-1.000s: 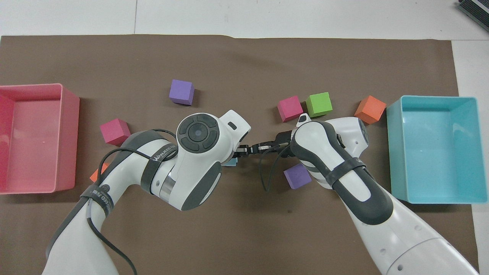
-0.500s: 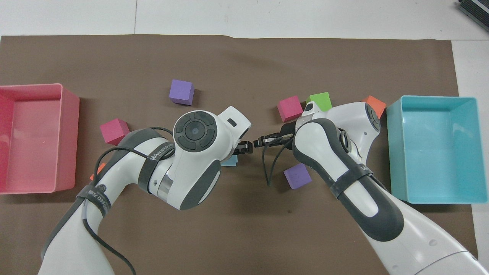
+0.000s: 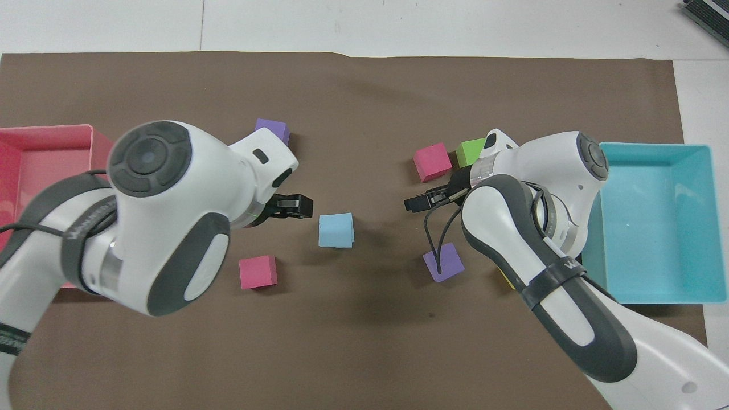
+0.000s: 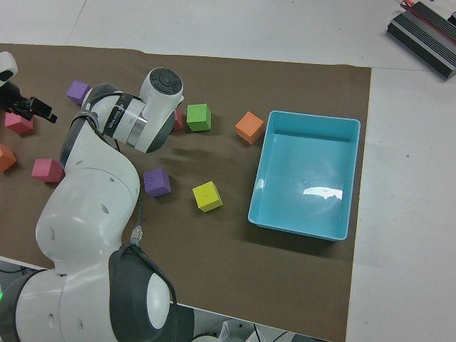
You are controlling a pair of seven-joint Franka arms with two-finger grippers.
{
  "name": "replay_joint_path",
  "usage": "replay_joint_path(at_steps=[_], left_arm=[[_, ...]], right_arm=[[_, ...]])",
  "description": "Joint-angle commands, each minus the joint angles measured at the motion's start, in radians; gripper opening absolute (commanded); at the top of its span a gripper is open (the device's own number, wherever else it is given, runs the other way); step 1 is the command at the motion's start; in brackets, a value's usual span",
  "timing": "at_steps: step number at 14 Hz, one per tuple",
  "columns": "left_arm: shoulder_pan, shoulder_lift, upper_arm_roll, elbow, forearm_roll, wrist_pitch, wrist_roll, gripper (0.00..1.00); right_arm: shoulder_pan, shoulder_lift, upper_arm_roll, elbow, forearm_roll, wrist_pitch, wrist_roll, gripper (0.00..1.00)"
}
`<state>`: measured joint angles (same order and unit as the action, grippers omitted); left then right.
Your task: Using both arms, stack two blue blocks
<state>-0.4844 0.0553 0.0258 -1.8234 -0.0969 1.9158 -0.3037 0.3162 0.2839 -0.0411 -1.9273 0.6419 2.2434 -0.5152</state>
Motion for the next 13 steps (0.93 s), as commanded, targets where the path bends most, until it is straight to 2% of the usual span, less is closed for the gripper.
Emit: replay_joint_path(at_steps=[1,3,5,9,11,13], left_arm=[[0.110,-0.095,-0.007,-0.082,-0.007,-0.049,0.172,1.00],[0.193,-0.138,-0.007,-0.089,-0.007,-0.093,0.291,1.00],[0.263,-0.161,-0.006,-0.054,-0.007,-0.104,0.359,1.00],[0.435,-0.125,-0.006,0.120,0.041,-0.136,0.458,1.00],[0.466,-0.082,-0.004,0.229,0.081,-0.217,0.526,1.00],[0.474,-0.025,-0.004,0.320,0.091,-0.279,0.544,1.00]], right_arm=[[-0.029,-0.038,0.009,0.016,-0.176,-0.030,0.021,1.00],[-0.055,-0.040,0.009,0.063,-0.295,-0.088,0.021,1.00],[-0.065,-0.043,0.009,0.122,-0.430,-0.160,0.021,1.00],[-0.109,-0.080,0.007,0.140,-0.511,-0.194,0.021,1.00],[-0.149,-0.101,0.004,0.143,-0.565,-0.206,0.021,1.00],[-0.196,-0.123,0.003,0.151,-0.567,-0.212,0.026,1.00]])
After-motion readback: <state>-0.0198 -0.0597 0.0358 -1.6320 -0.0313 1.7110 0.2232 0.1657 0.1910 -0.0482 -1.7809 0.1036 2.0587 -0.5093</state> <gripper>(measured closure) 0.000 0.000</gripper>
